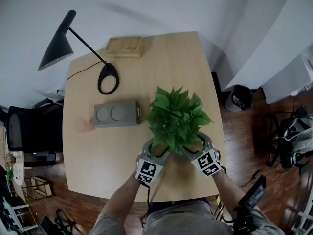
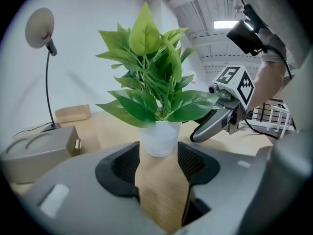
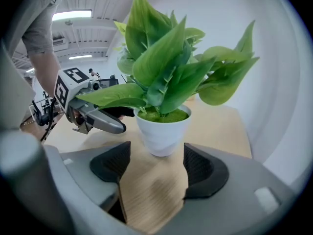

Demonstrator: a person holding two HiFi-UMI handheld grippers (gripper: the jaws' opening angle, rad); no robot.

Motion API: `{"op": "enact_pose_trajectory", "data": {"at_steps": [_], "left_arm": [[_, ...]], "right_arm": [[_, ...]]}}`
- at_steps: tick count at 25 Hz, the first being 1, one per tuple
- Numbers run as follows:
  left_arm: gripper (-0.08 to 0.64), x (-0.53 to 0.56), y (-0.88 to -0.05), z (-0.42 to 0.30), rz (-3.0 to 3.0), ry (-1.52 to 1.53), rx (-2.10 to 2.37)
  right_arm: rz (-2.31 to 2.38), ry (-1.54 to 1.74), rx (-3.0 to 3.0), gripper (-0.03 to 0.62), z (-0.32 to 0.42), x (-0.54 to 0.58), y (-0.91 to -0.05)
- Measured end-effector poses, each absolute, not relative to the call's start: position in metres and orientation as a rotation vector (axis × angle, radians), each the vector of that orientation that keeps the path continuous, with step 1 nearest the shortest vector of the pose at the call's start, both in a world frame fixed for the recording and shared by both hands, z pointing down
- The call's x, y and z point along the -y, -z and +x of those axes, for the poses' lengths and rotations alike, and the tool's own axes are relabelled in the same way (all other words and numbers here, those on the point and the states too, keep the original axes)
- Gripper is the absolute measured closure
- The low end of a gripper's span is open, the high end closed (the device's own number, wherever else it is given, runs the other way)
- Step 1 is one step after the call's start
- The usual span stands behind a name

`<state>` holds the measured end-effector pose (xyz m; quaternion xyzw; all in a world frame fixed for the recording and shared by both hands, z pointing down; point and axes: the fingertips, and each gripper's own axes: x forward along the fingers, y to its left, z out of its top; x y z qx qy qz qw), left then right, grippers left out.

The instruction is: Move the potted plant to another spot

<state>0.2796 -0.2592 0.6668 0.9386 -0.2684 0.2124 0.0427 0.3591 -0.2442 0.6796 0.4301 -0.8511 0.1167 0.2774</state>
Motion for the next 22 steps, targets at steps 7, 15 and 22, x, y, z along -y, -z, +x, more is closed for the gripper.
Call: {"op": "enact_pose_trajectory", "data": {"at_steps": [7,15,22], "left_arm": [[0.379,0.226,-0.629,0.266,2.840,-0.509,0.863],[0.511,0.153,-0.565,0.254,2.859,-0.301,0.826],[0.560,0.060,-0.531,0.210,2.865,-0.208,0.823]], "right_arm": [[1.220,-0.296,2.325,0.245,0.351,0.215,-0.641],[1.275,-0.199,2.386,0.296,0.312,0.151,-0.575],[1.345,-0.228,2.396,0.373,0.265,0.053,-0.546]]}}
